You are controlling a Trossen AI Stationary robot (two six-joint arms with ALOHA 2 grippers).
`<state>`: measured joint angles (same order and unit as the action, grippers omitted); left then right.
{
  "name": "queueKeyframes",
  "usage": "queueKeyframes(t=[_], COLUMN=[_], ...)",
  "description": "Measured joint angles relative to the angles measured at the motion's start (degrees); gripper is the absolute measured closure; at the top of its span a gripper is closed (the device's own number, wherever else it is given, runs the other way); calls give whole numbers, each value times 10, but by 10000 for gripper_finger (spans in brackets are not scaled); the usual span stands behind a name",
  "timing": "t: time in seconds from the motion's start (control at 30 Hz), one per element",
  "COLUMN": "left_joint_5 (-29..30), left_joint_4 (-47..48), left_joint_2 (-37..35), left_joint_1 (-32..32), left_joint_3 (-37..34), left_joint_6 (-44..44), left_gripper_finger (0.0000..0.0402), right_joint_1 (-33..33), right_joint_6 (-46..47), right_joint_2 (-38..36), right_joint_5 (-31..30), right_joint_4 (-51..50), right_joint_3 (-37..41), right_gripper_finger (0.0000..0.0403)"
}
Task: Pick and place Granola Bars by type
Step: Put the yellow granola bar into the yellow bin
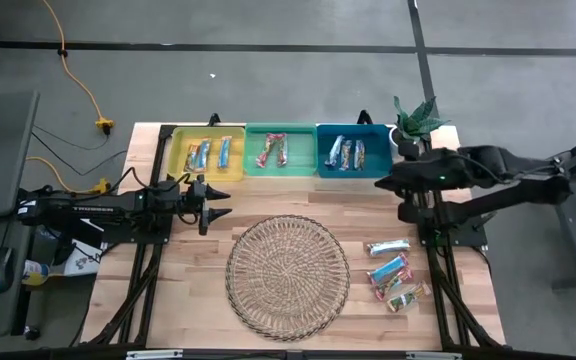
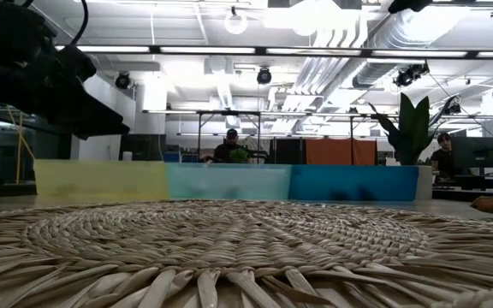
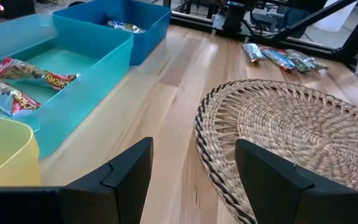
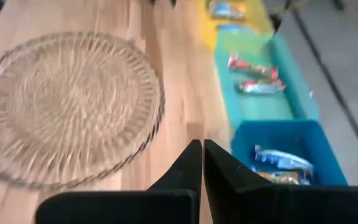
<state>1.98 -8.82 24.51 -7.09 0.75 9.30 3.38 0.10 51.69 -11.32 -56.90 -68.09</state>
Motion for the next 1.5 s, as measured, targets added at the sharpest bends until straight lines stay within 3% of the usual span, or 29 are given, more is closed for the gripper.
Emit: queueKeyframes(t=[0.2,0.43,0.63,0.83,1.0,1.17,1.33,1.5], left_joint_5=[0,0,0,0,0,0,0,0], left_joint_4=[0,0,0,0,0,0,0,0], left_joint_2=[0,0,0,0,0,0,0,0], left_joint_1=[0,0,0,0,0,0,0,0], left_joint_3=[0,0,0,0,0,0,0,0], left_joint_6=[0,0,0,0,0,0,0,0], left_gripper_finger=[177,177,177,177,177,177,177,177], right_joint_1=[0,0,0,0,0,1,2,8], right_joint_6=[27,70,195,260,366,402,448,409], right_joint_2=[73,82,77,73,72,71,71,71], right_joint_5=[112,250,282,287,349,440,449,449], right_joint_4=[-66,-79,-110,-108,-53,1,41,80], right_joint_3=[-73,-38,23,114,212,300,354,352], right_gripper_finger=[402,402,402,402,402,402,402,402])
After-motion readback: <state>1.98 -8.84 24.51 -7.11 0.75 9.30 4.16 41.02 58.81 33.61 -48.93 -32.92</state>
